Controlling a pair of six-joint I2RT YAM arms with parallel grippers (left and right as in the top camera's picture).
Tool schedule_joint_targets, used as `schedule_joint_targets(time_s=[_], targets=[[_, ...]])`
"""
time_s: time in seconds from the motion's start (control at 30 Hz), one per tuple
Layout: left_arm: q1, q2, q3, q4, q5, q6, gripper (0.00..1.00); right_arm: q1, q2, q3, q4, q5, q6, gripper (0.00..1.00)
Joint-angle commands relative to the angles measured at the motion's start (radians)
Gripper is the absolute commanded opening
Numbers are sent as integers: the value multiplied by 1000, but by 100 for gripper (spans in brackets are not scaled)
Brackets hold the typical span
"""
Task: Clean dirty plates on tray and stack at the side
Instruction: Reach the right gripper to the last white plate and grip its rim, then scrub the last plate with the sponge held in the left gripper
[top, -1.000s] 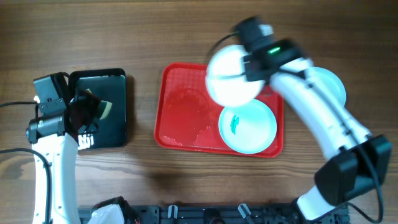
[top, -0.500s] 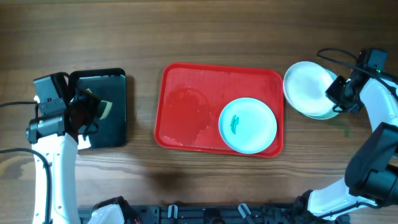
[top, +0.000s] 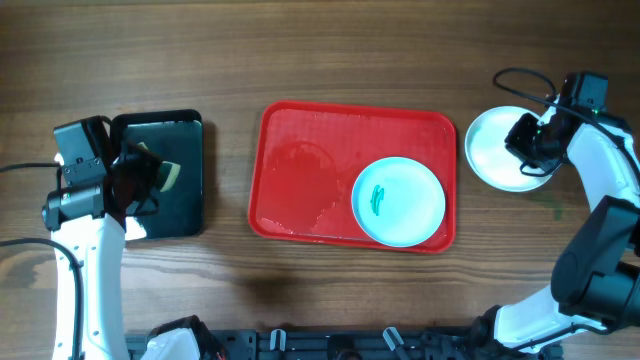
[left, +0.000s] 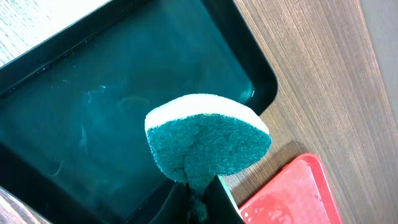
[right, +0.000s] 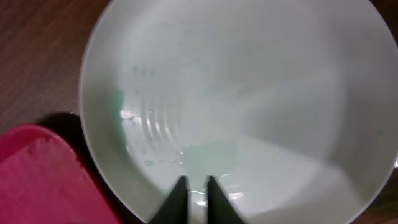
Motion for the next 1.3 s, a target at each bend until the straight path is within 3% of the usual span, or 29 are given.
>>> schedule_joint_targets(time_s=[0.0, 0.03, 0.1, 0.17, 0.27, 0.3, 0.5, 0.6, 0.67, 0.73, 0.8, 1.03, 1.13, 1.17, 1.2, 1.27], targets=[[3, 4, 3, 6, 13, 12, 4, 11, -4, -21, -23, -202, -79, 8], [3, 4, 3, 6, 13, 12, 4, 52, -4, -21, -76, -385, -168, 13], [3, 4, 3, 7, 12, 12, 4, 138, -4, -21, -148, -377, -222, 20], [3, 4, 3, 7, 12, 12, 4, 274, -4, -22, -222, -250, -225, 28], [3, 7, 3, 7, 13, 12, 4, 456, -4, -68, -220, 13, -152, 64], [3, 10, 3, 6, 19, 12, 4, 504, -4, -89, -209, 118, -98, 65], [3, 31, 3, 10, 39, 12, 4, 549, -4, -103, -145, 192, -157, 64], [3, 32, 3, 15, 39, 12, 4, 549, -6, -8, -213, 145, -203, 59], [3, 32, 3, 14, 39, 13, 4, 549, -8, 28, -218, 215, -203, 61], [3, 32, 3, 14, 38, 13, 4, 544, -3, 17, -200, 275, -235, 63], [3, 32, 3, 15, 39, 13, 4, 544, -2, -37, -141, 211, -289, 63], [3, 32, 3, 14, 46, 13, 4, 544, -2, -126, -80, 208, -281, 63], [3, 32, 3, 17, 64, 13, 4, 544, -1, -177, -54, 68, -278, 43], [3, 32, 3, 21, 72, 13, 4, 544, -1, -179, -52, 13, -277, 43], [-2, 32, 3, 24, 90, 13, 4, 545, -1, -181, -22, -66, -172, 33], [-31, 32, 3, 48, 136, 63, 4, 547, 0, -181, 32, -150, -79, 33]])
